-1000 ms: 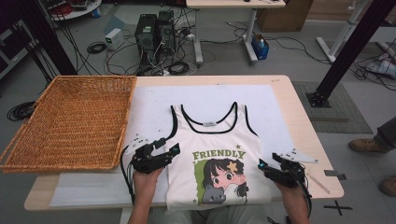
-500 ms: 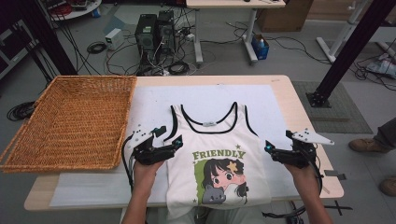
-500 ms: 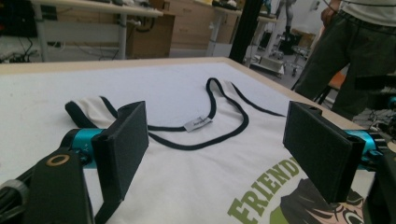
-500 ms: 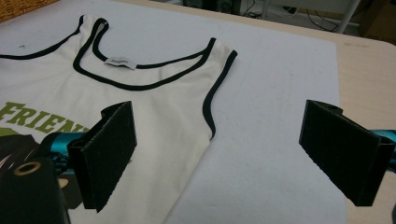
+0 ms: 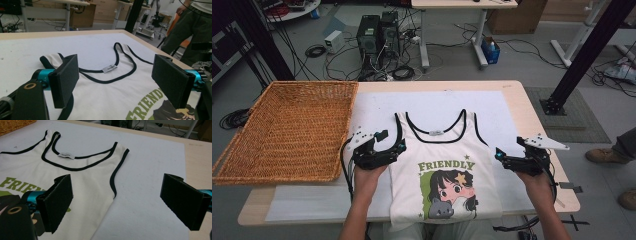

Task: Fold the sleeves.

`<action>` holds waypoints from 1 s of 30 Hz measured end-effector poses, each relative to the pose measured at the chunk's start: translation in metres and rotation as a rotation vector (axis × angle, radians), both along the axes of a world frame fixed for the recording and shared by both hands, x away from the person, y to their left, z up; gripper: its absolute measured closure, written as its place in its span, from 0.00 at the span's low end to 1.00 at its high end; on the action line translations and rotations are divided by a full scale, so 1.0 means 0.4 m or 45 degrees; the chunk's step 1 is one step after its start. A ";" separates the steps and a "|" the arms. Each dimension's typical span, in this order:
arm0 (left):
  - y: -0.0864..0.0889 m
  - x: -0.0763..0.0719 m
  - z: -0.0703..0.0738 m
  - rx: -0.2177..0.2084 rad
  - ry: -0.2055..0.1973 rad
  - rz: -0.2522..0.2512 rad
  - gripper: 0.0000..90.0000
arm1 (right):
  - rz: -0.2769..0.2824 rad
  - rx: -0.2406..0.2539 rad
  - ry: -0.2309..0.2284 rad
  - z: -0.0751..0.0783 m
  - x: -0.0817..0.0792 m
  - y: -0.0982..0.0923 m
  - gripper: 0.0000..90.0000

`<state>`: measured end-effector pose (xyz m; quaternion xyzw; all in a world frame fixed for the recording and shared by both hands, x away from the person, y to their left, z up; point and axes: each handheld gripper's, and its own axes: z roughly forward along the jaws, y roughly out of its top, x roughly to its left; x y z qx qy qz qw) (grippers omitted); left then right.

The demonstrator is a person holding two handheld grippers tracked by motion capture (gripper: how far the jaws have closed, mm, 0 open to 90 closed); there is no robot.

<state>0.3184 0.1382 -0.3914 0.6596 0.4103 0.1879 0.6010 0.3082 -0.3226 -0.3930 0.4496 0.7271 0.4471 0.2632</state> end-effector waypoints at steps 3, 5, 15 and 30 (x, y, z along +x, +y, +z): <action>-0.001 0.025 0.005 0.005 0.006 0.003 0.24 | 0.010 0.019 -0.009 0.008 0.020 0.005 0.12; 0.002 0.046 0.007 0.016 0.013 0.011 0.24 | 0.018 0.019 -0.017 0.016 0.035 0.014 0.12; 0.021 0.169 0.014 0.053 0.055 0.048 0.25 | 0.038 -0.019 0.000 0.018 0.090 0.036 0.12; 0.003 0.313 -0.060 0.263 0.226 0.086 0.39 | 0.034 -0.038 0.075 0.005 0.112 0.041 0.12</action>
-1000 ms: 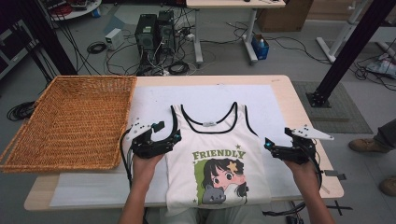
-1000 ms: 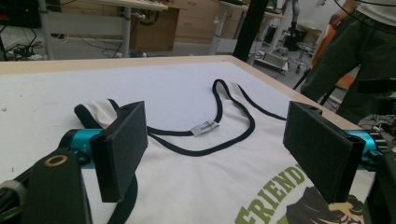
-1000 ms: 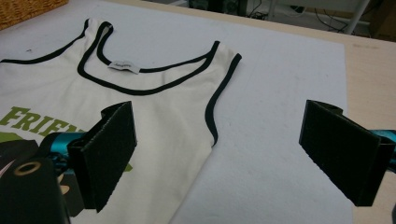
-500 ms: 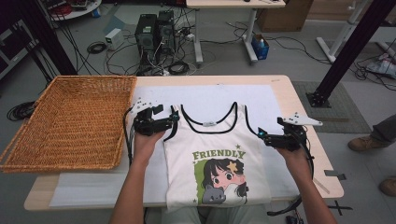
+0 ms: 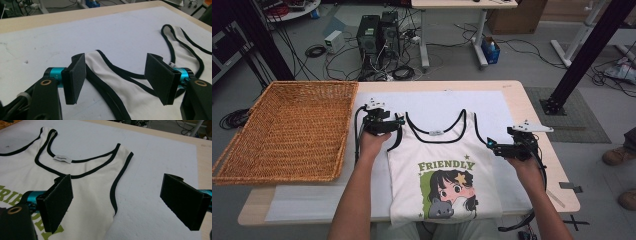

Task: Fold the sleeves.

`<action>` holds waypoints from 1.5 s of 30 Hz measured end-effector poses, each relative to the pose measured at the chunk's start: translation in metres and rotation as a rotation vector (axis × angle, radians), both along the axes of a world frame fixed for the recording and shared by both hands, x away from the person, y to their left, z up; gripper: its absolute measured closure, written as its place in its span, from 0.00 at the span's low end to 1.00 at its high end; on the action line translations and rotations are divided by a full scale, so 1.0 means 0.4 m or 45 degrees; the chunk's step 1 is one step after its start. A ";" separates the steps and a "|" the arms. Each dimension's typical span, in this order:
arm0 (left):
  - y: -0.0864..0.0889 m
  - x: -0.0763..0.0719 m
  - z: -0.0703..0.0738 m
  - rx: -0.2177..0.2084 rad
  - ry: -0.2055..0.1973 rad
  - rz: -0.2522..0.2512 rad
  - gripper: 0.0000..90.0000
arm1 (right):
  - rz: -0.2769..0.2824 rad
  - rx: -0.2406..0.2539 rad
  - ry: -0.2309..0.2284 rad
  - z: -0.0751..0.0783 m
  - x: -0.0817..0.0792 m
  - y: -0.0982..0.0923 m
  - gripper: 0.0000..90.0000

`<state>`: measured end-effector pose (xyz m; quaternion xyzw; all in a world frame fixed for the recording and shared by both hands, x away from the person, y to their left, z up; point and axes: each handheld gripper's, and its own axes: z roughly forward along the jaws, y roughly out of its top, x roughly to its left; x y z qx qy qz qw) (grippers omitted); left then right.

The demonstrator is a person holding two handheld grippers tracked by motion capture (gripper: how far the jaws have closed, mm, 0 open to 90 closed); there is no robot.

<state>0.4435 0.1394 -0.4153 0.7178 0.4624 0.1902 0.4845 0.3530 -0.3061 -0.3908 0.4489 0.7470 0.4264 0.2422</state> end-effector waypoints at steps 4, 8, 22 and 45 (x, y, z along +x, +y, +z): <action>-0.018 0.027 -0.044 0.037 0.085 -0.012 0.42 | -0.022 -0.011 0.042 -0.014 0.035 0.000 0.12; -0.026 0.042 -0.072 0.090 0.131 0.020 0.43 | -0.039 -0.018 0.060 -0.020 0.045 -0.003 0.12; -0.063 0.051 -0.087 0.299 0.150 0.133 0.67 | -0.008 -0.041 0.071 -0.040 0.105 0.042 0.20; -0.052 0.053 -0.090 0.211 0.163 0.113 0.95 | 0.026 -0.174 0.251 -0.137 0.373 0.093 0.84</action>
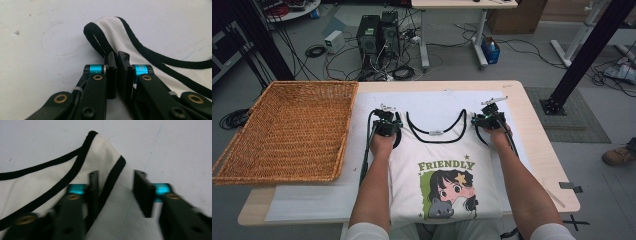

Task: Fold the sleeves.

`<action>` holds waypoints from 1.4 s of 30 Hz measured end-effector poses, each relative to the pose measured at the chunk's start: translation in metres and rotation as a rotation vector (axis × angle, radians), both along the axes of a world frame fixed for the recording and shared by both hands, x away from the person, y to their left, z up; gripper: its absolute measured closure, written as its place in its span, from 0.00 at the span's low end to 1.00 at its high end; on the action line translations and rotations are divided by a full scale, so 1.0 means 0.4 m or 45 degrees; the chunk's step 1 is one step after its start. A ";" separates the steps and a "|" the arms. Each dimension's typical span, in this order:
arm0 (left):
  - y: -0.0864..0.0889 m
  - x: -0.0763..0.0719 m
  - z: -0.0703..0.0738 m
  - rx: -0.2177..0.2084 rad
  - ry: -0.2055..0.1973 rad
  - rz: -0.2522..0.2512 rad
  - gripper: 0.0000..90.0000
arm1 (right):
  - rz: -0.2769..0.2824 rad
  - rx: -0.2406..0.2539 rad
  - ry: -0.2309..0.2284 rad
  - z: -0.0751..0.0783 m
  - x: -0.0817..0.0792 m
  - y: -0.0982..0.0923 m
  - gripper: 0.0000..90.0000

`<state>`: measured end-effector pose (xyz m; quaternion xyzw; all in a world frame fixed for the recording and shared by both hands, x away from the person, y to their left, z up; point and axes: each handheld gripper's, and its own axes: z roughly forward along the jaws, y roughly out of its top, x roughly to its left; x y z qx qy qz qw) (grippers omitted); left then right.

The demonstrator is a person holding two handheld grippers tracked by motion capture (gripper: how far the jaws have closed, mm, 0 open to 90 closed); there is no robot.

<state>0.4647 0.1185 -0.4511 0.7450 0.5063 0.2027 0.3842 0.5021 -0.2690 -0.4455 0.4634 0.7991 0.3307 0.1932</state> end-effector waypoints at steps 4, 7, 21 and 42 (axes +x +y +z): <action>0.008 -0.004 0.002 -0.088 0.006 0.001 0.96 | -0.004 0.044 0.021 0.001 0.000 0.004 0.99; 0.015 -0.011 0.012 -0.149 -0.027 -0.006 0.96 | -0.035 0.147 0.031 0.007 -0.006 -0.005 0.99; 0.019 -0.141 0.093 -0.378 -0.318 -0.148 0.96 | 0.074 0.282 -0.282 0.126 -0.136 -0.001 0.99; 0.018 -0.468 0.078 -0.426 -0.483 -0.351 0.95 | 0.157 0.494 -0.433 0.120 -0.486 -0.067 0.99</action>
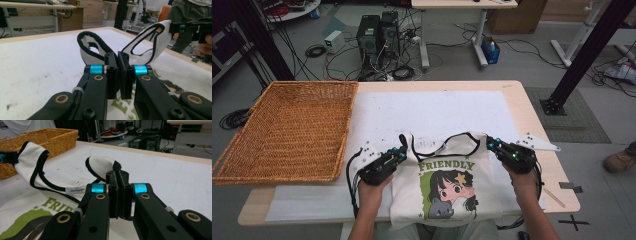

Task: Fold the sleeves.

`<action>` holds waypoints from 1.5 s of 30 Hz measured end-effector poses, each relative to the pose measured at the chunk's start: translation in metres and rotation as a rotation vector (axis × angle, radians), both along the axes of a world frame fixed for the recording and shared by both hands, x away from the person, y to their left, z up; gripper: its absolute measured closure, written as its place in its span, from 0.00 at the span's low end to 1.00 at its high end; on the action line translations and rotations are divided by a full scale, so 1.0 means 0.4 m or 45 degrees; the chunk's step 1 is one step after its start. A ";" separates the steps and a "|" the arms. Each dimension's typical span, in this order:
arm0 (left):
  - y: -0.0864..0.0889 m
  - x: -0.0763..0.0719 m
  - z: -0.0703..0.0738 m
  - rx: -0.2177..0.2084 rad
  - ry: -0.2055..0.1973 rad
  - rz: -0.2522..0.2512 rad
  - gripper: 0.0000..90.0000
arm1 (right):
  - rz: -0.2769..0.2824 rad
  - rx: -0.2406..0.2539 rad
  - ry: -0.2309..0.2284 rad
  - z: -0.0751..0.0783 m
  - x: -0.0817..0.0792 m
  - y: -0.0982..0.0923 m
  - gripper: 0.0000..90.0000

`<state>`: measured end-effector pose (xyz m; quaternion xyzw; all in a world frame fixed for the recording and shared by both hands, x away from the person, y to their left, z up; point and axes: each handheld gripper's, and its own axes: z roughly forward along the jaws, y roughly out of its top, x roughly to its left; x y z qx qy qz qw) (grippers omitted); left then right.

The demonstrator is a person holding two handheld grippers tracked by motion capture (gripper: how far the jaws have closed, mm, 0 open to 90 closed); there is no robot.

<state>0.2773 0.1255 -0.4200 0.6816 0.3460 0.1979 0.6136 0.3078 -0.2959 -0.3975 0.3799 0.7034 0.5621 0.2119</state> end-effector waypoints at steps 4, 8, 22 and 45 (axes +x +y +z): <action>0.008 -0.035 -0.026 0.002 0.014 -0.025 0.95 | 0.000 0.009 0.029 -0.033 -0.056 -0.022 0.99; 0.022 -0.053 -0.043 -0.010 0.048 -0.043 0.93 | 0.008 -0.030 0.072 -0.064 -0.089 -0.027 0.99; 0.080 -0.003 -0.023 0.103 0.209 0.144 0.50 | 0.072 -0.164 0.208 -0.047 -0.112 -0.021 0.65; 0.057 0.064 -0.078 0.201 0.504 0.104 0.87 | 0.223 -0.136 0.397 -0.096 -0.119 -0.015 0.71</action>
